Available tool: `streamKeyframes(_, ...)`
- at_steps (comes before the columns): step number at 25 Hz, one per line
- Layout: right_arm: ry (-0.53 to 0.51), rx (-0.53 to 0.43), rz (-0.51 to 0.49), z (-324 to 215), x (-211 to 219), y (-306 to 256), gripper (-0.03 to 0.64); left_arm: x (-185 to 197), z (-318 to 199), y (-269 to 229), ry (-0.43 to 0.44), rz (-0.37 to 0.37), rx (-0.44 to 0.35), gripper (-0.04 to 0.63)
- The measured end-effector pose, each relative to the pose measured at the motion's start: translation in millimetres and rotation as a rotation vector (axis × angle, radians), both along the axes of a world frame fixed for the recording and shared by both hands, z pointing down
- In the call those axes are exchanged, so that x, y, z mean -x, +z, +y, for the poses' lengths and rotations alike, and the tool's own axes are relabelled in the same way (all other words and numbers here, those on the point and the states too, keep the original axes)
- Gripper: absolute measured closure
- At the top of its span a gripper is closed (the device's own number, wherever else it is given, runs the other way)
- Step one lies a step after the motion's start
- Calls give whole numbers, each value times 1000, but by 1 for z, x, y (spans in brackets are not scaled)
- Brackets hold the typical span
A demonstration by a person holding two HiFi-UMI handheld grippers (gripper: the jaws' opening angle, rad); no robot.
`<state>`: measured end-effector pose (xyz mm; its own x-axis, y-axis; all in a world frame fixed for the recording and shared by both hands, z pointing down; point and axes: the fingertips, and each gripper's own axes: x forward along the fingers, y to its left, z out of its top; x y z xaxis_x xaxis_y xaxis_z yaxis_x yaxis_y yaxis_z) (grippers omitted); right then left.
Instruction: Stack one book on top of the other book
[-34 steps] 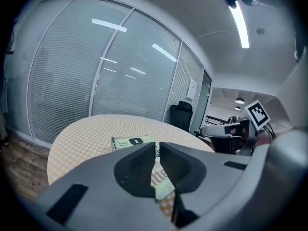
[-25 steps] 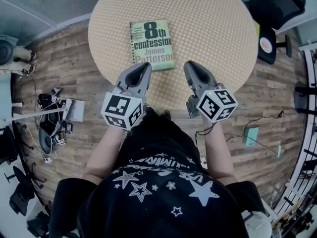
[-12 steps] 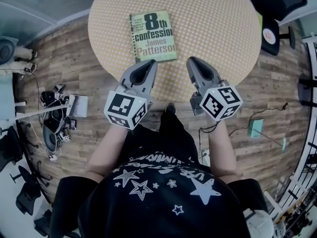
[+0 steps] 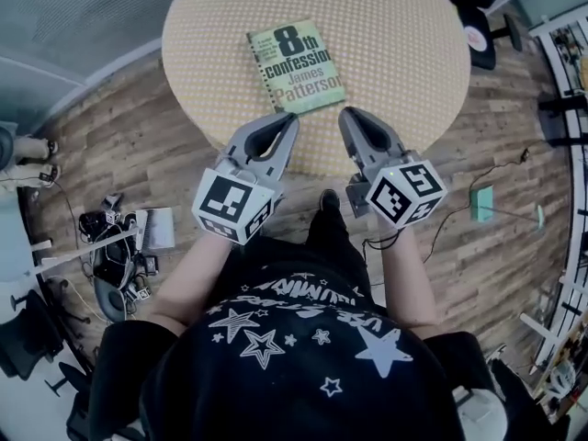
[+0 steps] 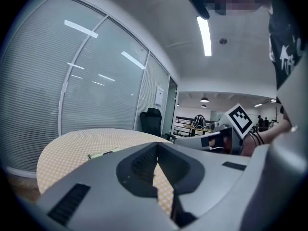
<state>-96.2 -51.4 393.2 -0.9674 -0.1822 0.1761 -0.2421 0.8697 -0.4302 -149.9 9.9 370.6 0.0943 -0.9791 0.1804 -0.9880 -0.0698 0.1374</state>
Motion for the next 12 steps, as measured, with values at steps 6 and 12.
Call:
streamKeyframes(6,64,-53,-9,36,9,-11,581,13,33,-8,61,-3,-49,588)
streamKeyframes(12,145,-97,-23,83,7,-28,581,18,79,-18,137,-23,-87,588)
